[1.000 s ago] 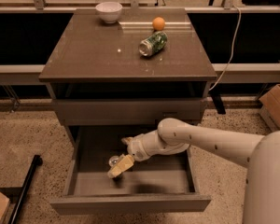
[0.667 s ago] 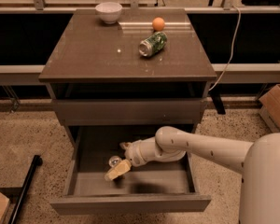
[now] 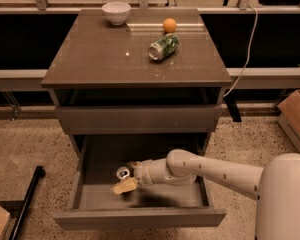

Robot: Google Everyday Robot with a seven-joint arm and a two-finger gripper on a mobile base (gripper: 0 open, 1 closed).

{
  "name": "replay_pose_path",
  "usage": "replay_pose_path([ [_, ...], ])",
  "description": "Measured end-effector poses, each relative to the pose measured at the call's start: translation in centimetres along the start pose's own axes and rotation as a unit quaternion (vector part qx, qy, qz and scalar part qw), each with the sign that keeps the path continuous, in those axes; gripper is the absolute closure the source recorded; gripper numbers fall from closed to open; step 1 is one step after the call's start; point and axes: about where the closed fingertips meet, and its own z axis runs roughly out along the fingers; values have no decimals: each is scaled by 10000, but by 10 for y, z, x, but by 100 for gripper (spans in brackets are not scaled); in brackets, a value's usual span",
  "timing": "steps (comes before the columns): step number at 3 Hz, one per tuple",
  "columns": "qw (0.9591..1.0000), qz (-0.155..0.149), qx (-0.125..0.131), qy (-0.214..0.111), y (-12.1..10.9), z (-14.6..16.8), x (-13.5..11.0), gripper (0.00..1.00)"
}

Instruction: Pick redbull can from middle drawer and place on counter

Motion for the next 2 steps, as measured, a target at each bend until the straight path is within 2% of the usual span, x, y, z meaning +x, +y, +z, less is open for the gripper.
replay_pose_path([
  [2, 9988, 58, 346, -327, -5, -10, 2, 66],
])
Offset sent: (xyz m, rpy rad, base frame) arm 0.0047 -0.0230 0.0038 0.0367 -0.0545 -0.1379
